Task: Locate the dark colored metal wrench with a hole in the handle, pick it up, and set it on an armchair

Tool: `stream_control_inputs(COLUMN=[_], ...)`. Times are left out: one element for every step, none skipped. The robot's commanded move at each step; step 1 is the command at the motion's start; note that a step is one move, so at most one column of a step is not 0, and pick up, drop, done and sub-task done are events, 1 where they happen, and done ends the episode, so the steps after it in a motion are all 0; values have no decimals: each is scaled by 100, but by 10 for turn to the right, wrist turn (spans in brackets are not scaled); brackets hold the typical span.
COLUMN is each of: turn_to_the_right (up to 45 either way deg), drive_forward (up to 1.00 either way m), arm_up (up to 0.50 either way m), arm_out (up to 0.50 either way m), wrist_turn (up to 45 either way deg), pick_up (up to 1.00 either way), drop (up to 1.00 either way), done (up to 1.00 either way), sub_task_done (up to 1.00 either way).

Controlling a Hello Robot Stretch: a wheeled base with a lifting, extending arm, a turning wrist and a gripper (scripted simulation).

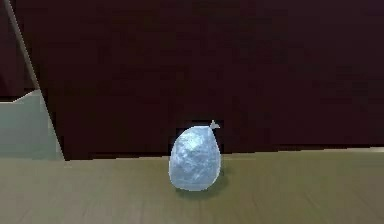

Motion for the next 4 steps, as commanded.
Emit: stream_control_inputs(turn_to_the_right=[0, -360, 0, -240], drive_forward=[5, 0, 35, 0], arm_up=[0, 0, 0, 0], arm_out=[0, 0, 0, 0], wrist_turn=[0, 0, 0, 0], pick_up=[0, 0, 0, 0], drop=[0, 0, 0, 0], done=[0, 0, 0, 0], sub_task_done=[0, 0, 0, 0])
